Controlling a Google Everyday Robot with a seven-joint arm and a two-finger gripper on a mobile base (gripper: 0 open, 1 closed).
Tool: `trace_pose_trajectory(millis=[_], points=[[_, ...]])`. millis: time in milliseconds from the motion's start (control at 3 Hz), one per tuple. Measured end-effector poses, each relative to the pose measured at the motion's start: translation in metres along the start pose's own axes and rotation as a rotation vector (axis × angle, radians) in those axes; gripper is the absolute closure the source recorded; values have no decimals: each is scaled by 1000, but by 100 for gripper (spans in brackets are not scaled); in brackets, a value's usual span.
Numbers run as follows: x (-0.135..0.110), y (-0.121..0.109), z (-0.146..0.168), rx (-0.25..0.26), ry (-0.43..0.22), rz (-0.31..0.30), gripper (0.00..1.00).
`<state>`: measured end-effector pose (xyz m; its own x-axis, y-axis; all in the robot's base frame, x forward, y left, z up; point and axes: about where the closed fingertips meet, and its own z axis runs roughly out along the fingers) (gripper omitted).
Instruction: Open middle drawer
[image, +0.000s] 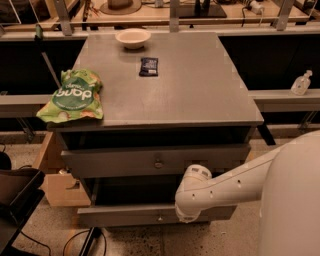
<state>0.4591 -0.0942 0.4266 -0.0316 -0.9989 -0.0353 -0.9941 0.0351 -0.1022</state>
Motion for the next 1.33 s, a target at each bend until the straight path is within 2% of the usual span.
trace_pose_trajectory(millis=[333, 1333], points=[[0, -1, -5, 0, 0, 0, 100], [0, 0, -5, 0, 0, 0, 100]])
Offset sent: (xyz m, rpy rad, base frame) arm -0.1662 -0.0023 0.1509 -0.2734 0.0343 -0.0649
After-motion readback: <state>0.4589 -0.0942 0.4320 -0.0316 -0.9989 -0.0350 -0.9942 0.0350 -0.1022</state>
